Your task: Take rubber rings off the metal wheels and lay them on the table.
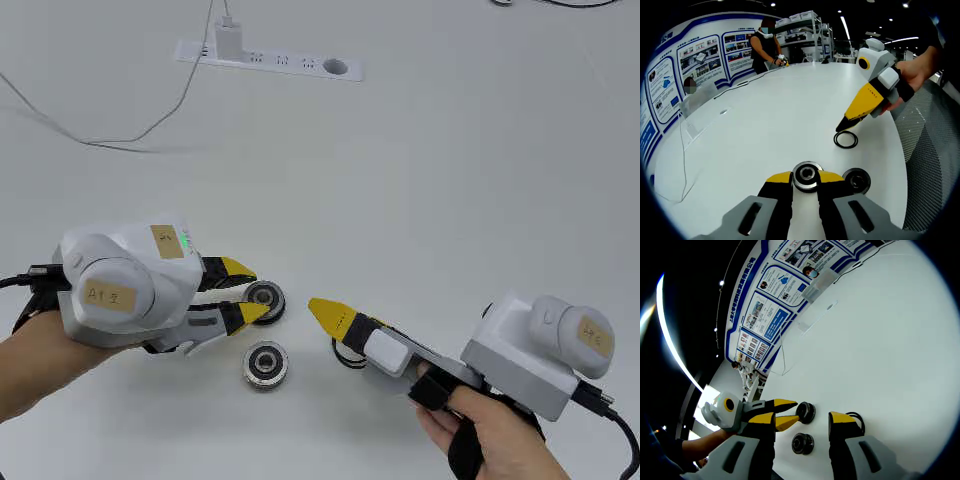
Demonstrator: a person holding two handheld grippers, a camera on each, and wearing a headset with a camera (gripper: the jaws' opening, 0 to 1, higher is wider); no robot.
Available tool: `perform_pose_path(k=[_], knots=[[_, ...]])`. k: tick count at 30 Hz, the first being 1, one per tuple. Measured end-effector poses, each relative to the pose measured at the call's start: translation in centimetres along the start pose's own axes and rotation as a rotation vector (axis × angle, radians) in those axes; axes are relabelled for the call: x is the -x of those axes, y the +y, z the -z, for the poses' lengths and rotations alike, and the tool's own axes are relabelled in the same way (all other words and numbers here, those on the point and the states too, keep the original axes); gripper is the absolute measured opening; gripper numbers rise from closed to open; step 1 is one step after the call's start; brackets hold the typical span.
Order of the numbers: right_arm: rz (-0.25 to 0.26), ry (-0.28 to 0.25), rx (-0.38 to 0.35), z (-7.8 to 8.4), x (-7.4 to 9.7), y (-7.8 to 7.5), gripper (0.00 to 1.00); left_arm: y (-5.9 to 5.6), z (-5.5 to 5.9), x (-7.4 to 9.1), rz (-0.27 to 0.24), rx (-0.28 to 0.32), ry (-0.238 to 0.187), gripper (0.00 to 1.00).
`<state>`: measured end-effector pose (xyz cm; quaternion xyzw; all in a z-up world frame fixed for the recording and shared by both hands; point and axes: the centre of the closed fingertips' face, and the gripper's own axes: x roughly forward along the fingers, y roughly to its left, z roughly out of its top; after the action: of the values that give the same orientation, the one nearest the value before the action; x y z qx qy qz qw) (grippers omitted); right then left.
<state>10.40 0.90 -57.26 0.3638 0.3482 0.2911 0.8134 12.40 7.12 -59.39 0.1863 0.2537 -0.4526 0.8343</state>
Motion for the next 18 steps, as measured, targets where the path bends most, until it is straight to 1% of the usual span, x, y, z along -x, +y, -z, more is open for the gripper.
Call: perform_pose_path(k=[6, 15, 18], knots=[[-0.007, 0.002, -0.011, 0.11, -0.21, 0.16, 0.43, -0.15, -0.14, -0.2, 0.014, -0.008, 0.0, 0.18], [-0.007, 0.01, -0.025, 0.48, -0.3, 0.03, 0.43, -0.32, 0.08, -0.42, 0.022, -0.027, 0.013, 0.15], [-0.018, 0.013, -0.028, 0.56, -0.49, 0.36, 0.43, -0.35, 0.13, -0.45, 0.029, -0.031, 0.02, 0.14]])
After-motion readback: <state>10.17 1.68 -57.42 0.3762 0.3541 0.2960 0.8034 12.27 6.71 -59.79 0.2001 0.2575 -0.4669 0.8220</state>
